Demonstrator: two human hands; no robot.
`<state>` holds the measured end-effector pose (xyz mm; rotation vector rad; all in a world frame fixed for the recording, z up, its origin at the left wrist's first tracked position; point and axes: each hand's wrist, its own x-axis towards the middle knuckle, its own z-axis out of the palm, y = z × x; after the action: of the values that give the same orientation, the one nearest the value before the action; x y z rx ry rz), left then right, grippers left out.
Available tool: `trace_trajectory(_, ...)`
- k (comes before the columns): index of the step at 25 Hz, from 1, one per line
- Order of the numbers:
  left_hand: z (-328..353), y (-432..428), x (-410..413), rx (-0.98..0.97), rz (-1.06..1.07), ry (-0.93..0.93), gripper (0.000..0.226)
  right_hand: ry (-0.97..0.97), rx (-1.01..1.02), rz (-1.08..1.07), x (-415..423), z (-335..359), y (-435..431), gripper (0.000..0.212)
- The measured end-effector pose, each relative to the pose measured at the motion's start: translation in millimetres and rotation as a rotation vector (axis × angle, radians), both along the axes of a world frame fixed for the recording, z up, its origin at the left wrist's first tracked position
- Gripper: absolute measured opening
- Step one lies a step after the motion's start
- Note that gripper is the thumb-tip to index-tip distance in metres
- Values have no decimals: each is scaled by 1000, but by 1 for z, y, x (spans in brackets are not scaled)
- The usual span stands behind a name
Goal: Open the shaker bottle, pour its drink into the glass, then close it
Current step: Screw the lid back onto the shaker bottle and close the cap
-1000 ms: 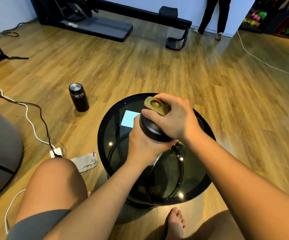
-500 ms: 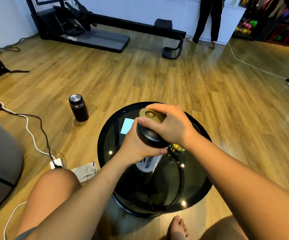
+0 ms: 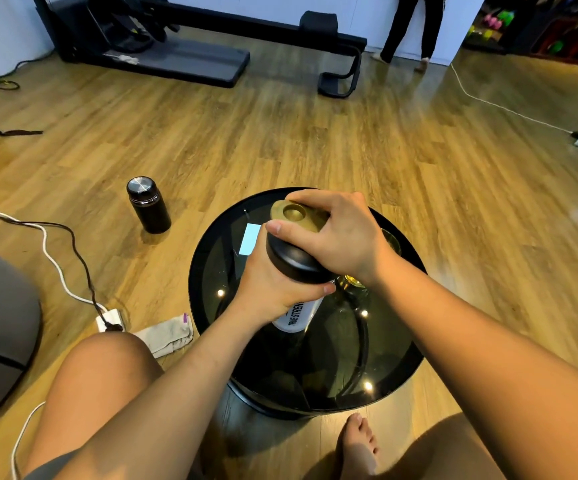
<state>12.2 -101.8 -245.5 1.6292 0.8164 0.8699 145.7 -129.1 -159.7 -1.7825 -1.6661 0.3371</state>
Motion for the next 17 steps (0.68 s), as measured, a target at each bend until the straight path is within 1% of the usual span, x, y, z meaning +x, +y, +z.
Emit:
trace_trajectory(5, -1, 1, 1, 11, -1, 8, 89, -11, 8, -20, -2, 0, -1, 64)
trace_trajectory(11, -2, 1, 1, 35, 14, 25, 87, -17, 51, -36, -4, -1, -1, 50)
trace_trajectory(17, -8, 1, 2, 18, 20, 15, 89, -7, 67, -25, -4, -2, -1, 43)
